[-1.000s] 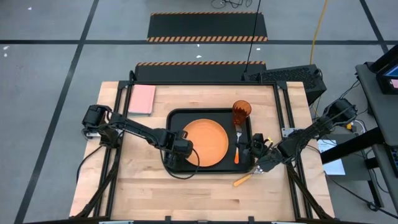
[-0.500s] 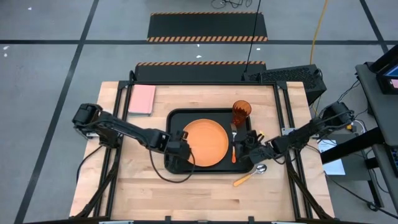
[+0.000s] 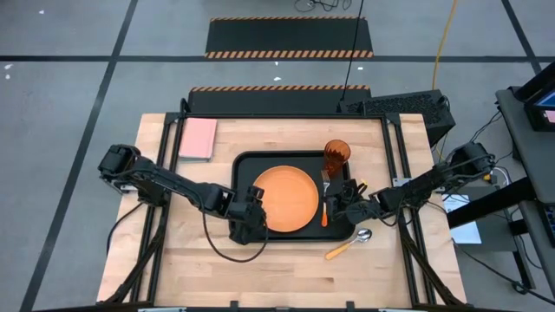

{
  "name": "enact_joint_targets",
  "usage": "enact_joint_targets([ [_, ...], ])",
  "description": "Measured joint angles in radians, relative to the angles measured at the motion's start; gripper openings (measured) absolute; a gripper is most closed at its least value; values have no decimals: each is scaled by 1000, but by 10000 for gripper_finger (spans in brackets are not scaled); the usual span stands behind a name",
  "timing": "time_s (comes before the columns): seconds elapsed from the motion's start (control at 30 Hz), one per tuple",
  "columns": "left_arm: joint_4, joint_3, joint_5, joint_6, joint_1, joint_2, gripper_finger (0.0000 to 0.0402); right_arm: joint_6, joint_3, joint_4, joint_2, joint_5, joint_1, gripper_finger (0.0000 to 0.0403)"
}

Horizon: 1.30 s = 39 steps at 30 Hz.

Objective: Pick and place plate/cup/fork/spoon on tray
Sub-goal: Put the orange fork on the black tray to the right of the orange plate

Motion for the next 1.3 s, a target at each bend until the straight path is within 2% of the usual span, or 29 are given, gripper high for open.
enact_joint_targets([
  [0.87, 2, 0, 1, -25, -10, -5, 211, 29, -1, -46, 1, -35, 1, 10],
  [1.0, 2, 0, 2, -26, -10, -5, 211, 69, -9, -106, 11, -89, -1, 23],
  [1.3, 9, 0, 1, -27, -10, -5, 211, 85, -5, -122, 4, -69, -5, 69],
])
